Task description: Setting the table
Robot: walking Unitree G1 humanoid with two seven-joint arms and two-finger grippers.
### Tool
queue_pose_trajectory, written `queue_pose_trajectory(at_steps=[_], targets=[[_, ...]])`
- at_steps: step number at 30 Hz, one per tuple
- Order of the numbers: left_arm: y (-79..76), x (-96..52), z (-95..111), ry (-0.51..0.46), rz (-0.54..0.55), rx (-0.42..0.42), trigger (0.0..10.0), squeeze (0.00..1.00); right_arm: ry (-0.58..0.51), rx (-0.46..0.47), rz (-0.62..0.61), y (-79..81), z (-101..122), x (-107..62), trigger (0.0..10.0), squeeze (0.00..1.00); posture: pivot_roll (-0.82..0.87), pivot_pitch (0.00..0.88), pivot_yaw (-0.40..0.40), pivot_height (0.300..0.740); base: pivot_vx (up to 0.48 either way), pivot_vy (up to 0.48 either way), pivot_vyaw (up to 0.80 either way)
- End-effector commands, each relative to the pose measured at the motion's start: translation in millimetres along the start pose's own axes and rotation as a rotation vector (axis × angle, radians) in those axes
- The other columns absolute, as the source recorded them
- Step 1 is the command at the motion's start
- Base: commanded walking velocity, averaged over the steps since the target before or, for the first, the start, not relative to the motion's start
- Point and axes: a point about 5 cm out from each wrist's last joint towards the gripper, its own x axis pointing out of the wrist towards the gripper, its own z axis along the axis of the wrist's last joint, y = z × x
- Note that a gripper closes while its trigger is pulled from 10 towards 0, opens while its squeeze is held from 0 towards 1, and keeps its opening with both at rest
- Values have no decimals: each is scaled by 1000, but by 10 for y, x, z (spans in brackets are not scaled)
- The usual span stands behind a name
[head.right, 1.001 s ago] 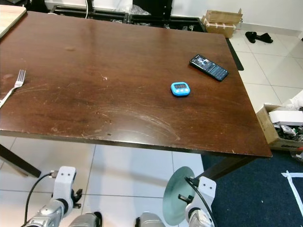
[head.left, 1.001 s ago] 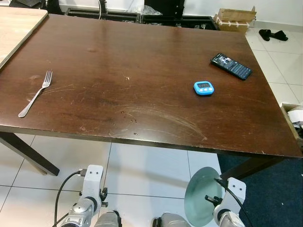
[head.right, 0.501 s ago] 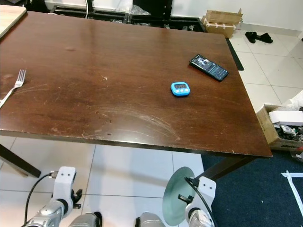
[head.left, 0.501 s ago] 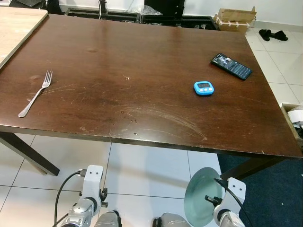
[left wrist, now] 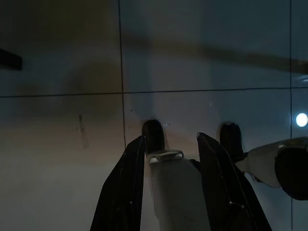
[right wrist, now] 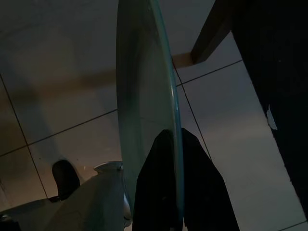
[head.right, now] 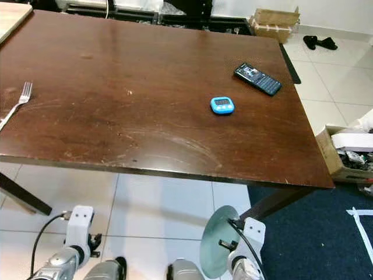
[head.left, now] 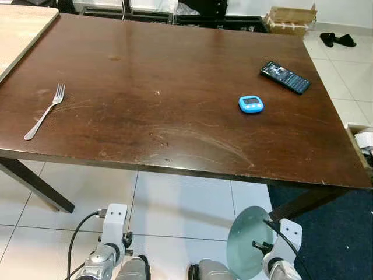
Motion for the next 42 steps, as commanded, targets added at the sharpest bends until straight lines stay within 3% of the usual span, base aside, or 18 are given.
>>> queue_pose_trajectory(at_steps=[1,20,28,30,32,38,42], targets=[[-9,-12,-71,28,1,-5,10000,0,19,-4,-17,-67,-44,-17,10000,0,30,85,-3,740,0,0,0],[5,-17,-96,42,9,-9,10000,0,21,-15,-5,-55,-34,-12,10000,0,28,80,-7,740,0,0,0],[-22,-12,-118,61,17,-12,10000,0,73,-85,20,-15,-92,-13,10000,0,33,59,-29,740,0,0,0],[-80,18,-48,65,-13,54,10000,0,73,-142,47,25,-29,13,10000,0,61,48,-33,740,0,0,0],[-73,23,-29,63,-9,64,10000,0,66,-153,47,31,-7,20,10000,0,61,48,-33,740,0,0,0],[-13,76,236,12,26,39,10000,0,18,-156,93,226,221,95,10000,0,74,45,-40,740,0,0,0],[-32,79,251,2,11,43,10000,0,-12,-155,106,283,283,106,10000,0,65,57,-29,740,0,0,0]])
